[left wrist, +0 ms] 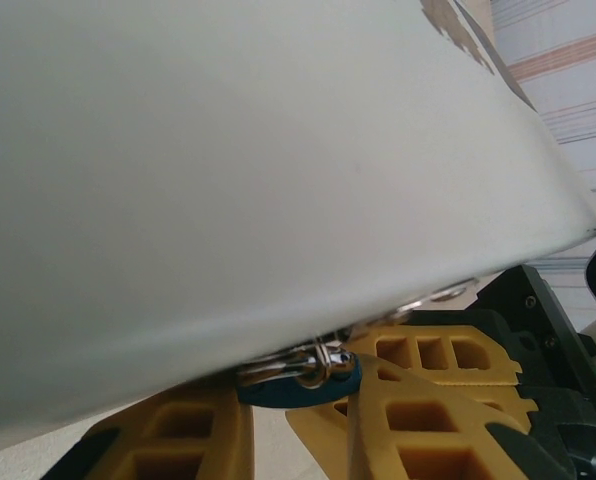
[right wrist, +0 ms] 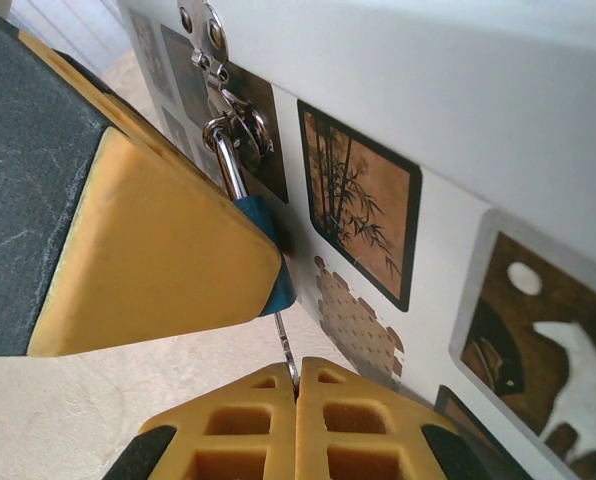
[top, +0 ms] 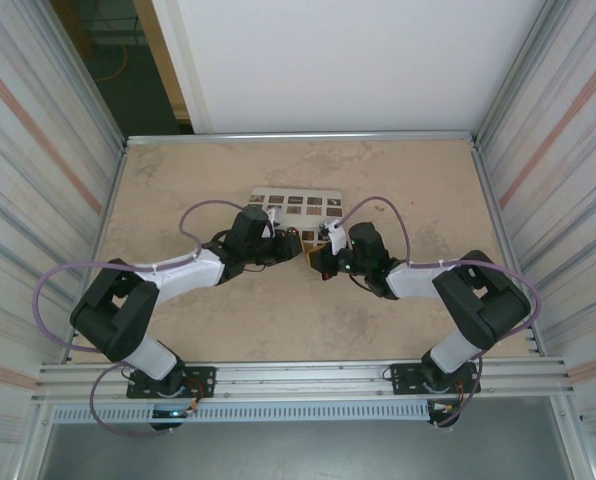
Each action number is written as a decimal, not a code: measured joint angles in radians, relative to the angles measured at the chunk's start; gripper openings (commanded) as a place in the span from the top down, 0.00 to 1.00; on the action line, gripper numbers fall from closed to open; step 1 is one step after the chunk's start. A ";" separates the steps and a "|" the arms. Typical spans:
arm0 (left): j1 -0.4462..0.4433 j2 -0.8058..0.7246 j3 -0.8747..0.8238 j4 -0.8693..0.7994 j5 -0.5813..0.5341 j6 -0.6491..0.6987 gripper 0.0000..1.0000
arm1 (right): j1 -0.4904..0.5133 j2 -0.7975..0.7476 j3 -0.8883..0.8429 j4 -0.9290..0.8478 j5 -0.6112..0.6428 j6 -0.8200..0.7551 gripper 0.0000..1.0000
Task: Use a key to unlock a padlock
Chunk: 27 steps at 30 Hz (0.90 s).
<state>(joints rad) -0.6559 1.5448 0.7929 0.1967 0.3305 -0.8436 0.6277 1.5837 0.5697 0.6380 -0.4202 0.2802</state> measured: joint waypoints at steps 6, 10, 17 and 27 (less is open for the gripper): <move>0.000 -0.005 -0.014 0.037 -0.018 -0.007 0.79 | -0.009 0.000 0.029 -0.042 -0.015 0.027 1.00; -0.001 -0.006 -0.023 0.068 -0.023 -0.011 0.78 | -0.028 0.000 0.043 -0.064 -0.051 0.039 1.00; -0.006 -0.008 -0.030 0.082 -0.027 -0.018 0.78 | -0.039 0.000 0.042 -0.069 -0.078 0.052 1.00; -0.021 -0.008 -0.031 0.080 -0.026 -0.022 0.79 | -0.039 -0.028 0.007 -0.068 -0.069 0.053 1.00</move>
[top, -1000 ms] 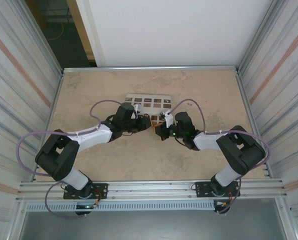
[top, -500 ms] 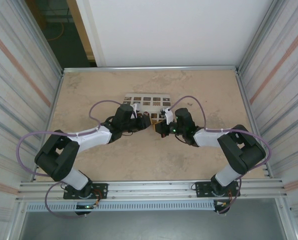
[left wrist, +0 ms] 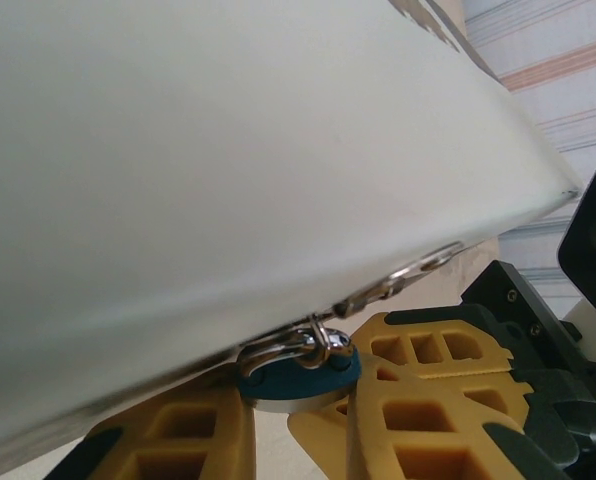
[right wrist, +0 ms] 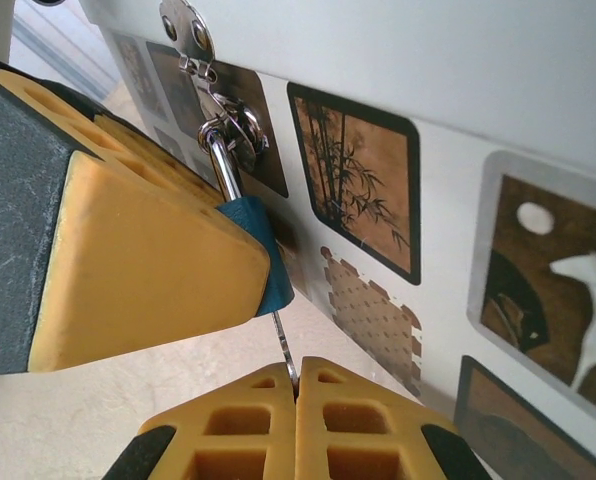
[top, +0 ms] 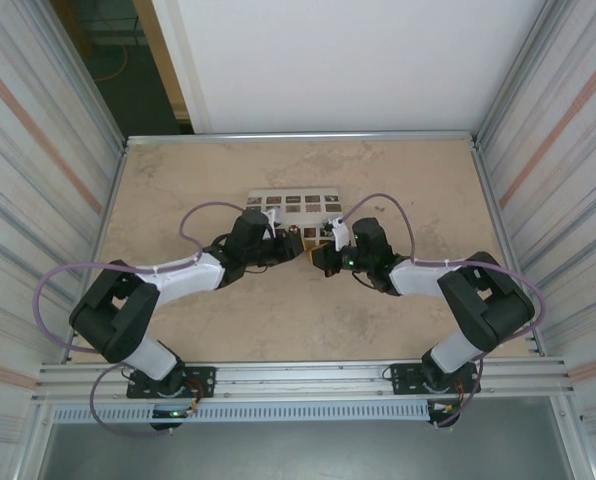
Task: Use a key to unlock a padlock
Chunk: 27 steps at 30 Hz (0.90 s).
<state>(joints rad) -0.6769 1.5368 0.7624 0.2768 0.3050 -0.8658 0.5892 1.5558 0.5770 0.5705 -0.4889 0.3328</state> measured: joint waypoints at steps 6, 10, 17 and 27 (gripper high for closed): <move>-0.014 0.001 0.000 -0.005 0.009 0.000 0.79 | 0.002 -0.040 -0.034 -0.014 0.009 0.000 1.00; -0.023 0.010 0.000 -0.005 0.020 0.000 0.80 | 0.008 -0.064 -0.054 -0.032 0.025 0.000 1.00; -0.036 0.028 0.001 -0.003 0.045 0.000 0.80 | 0.026 -0.119 -0.097 -0.070 0.071 0.000 1.00; -0.045 0.055 0.004 0.014 0.070 0.000 0.80 | 0.032 -0.165 -0.131 -0.105 0.097 0.001 1.00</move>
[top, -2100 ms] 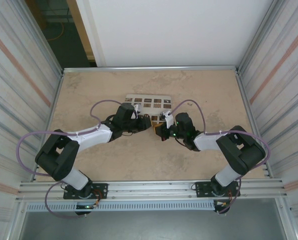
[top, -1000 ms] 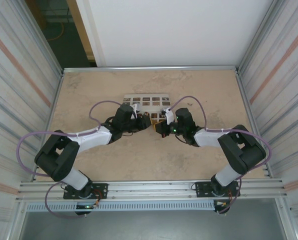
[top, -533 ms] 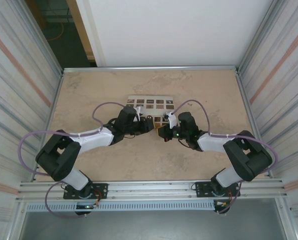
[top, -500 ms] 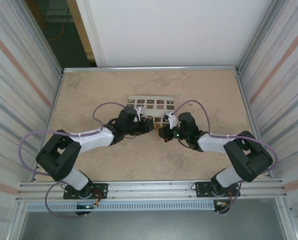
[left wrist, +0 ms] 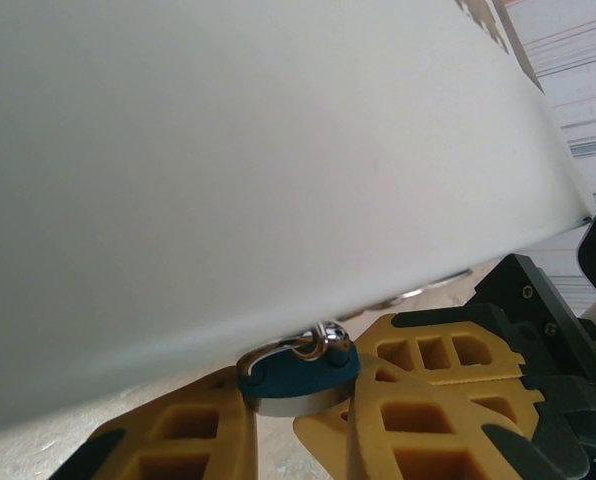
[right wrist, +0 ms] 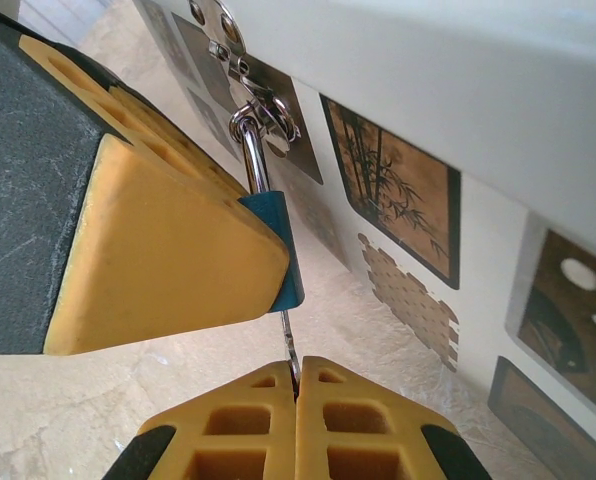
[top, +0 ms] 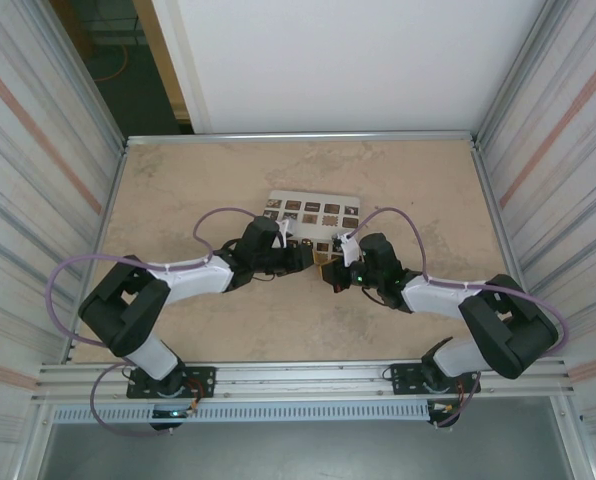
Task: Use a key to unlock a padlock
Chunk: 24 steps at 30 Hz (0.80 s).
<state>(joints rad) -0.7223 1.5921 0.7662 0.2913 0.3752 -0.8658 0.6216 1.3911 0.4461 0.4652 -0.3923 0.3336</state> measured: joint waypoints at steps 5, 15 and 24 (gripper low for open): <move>0.000 0.009 0.000 0.011 0.000 -0.003 0.81 | 0.001 0.000 0.000 -0.005 0.004 0.026 1.00; -0.016 0.049 0.000 0.035 -0.011 -0.023 0.82 | 0.034 -0.004 -0.004 -0.057 0.087 0.048 1.00; -0.032 0.077 0.000 0.068 -0.036 -0.034 0.82 | 0.035 -0.004 -0.005 -0.084 0.115 0.048 1.00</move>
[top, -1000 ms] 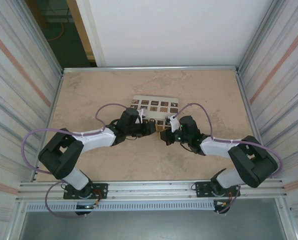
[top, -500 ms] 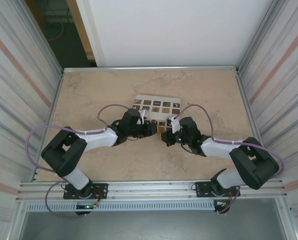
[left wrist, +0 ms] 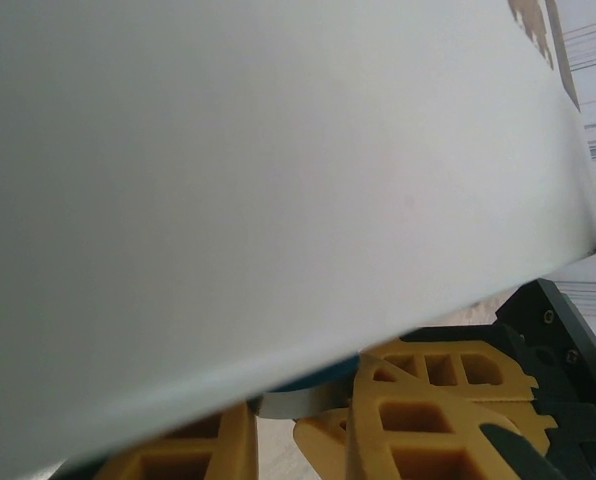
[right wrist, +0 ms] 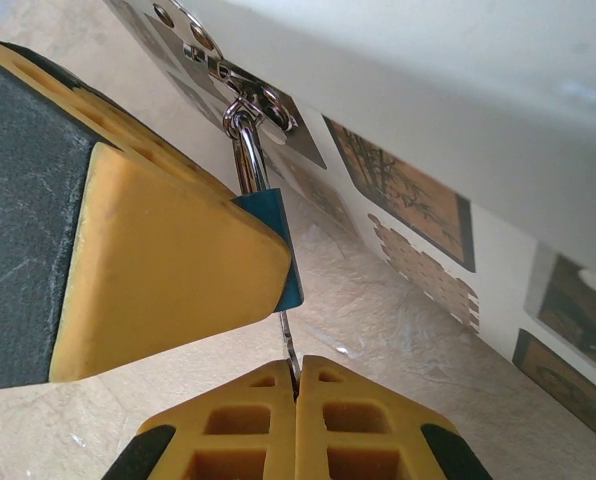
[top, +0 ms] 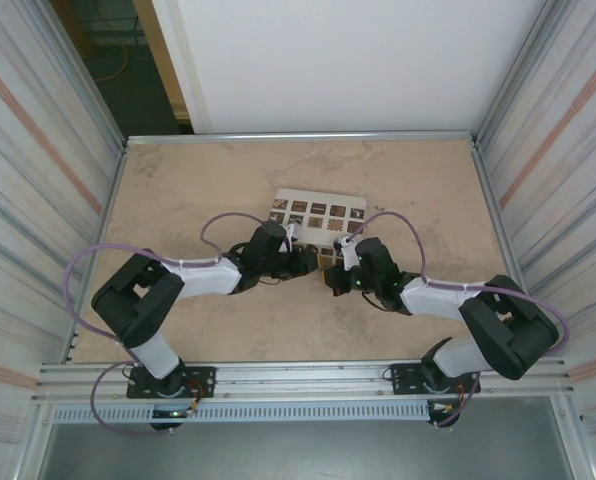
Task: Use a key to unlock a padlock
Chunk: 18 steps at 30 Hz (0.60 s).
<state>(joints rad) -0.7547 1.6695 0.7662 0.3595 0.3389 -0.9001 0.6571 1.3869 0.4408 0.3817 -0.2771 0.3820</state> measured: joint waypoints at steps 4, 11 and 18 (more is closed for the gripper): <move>-0.006 0.024 -0.001 0.022 -0.010 -0.007 0.82 | 0.000 0.018 0.000 -0.006 0.013 0.000 1.00; -0.020 0.088 -0.011 0.086 -0.030 -0.021 0.83 | 0.000 0.077 0.000 0.002 0.019 0.008 1.00; -0.033 0.118 -0.021 0.156 -0.080 -0.013 0.83 | -0.003 0.102 0.001 0.019 0.043 0.011 1.00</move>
<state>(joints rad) -0.7876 1.7878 0.7456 0.5159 0.2592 -0.9131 0.6540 1.4887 0.4419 0.4011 -0.2344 0.3931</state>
